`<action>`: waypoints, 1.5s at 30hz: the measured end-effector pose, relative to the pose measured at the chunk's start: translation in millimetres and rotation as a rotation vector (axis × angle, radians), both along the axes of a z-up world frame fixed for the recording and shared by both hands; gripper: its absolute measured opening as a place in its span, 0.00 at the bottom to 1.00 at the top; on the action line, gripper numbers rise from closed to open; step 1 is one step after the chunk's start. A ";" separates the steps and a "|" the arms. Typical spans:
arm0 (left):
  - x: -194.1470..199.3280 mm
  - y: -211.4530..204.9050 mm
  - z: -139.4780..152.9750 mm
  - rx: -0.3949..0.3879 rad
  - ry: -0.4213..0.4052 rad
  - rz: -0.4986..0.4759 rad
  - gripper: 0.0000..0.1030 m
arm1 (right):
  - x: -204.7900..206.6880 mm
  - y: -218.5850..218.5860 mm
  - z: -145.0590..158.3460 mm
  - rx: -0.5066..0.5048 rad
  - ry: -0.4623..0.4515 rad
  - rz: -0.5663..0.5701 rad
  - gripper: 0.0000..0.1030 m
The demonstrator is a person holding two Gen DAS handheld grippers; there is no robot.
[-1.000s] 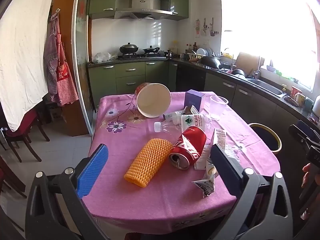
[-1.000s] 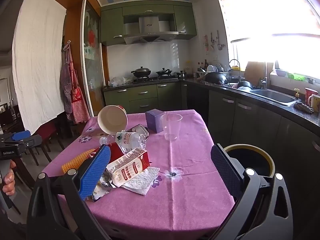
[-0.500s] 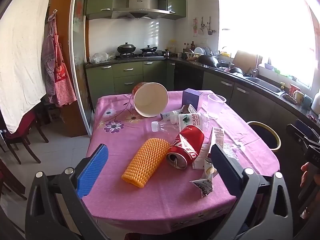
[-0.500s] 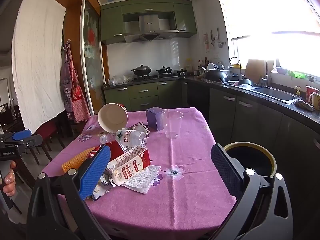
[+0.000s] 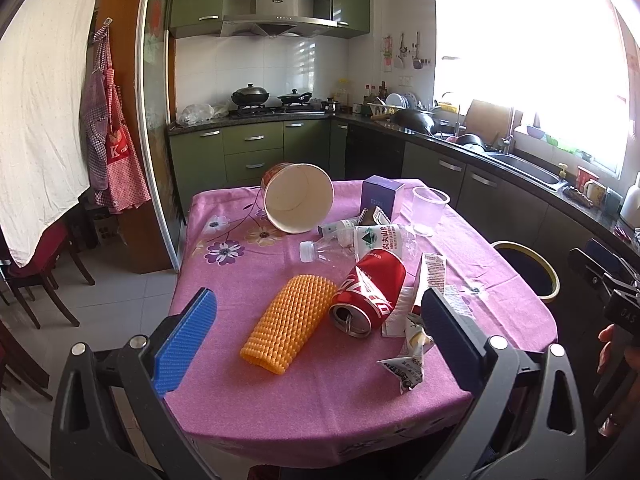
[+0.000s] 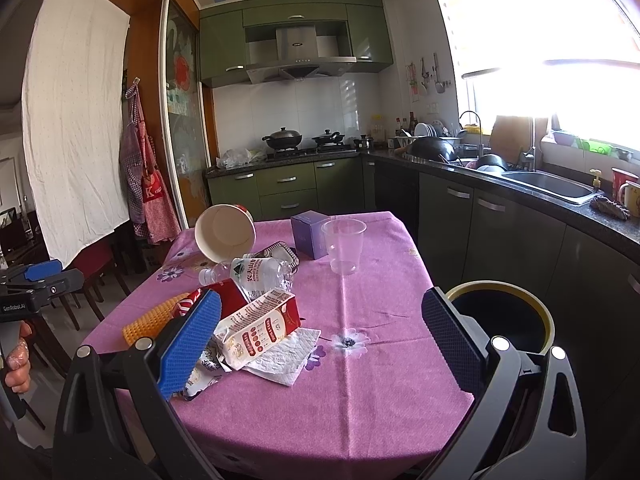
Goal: Collect trash
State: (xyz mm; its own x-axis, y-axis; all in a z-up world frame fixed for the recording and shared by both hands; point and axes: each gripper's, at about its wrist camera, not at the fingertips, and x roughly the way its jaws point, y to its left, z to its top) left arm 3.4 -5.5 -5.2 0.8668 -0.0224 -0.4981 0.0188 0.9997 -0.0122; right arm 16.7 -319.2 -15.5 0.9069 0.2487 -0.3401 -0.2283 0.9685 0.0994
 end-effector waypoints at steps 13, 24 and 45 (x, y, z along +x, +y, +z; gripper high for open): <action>-0.9 -3.0 1.1 0.002 0.005 -0.012 0.94 | 5.9 2.9 -2.9 0.010 0.014 0.001 0.96; -0.7 -3.2 1.3 0.003 0.006 -0.012 0.94 | 6.1 2.5 -3.0 0.011 0.015 0.002 0.96; -1.1 -6.0 2.2 0.005 0.010 -0.026 0.94 | 7.4 4.7 -5.8 0.014 0.020 0.001 0.96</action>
State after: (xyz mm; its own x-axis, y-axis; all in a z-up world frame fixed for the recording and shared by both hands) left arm 2.2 -11.5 -3.0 0.8608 -0.0423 -0.5072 0.0447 0.9990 -0.0074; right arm 24.1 -314.5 -21.2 0.8998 0.2542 -0.3547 -0.2267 0.9668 0.1177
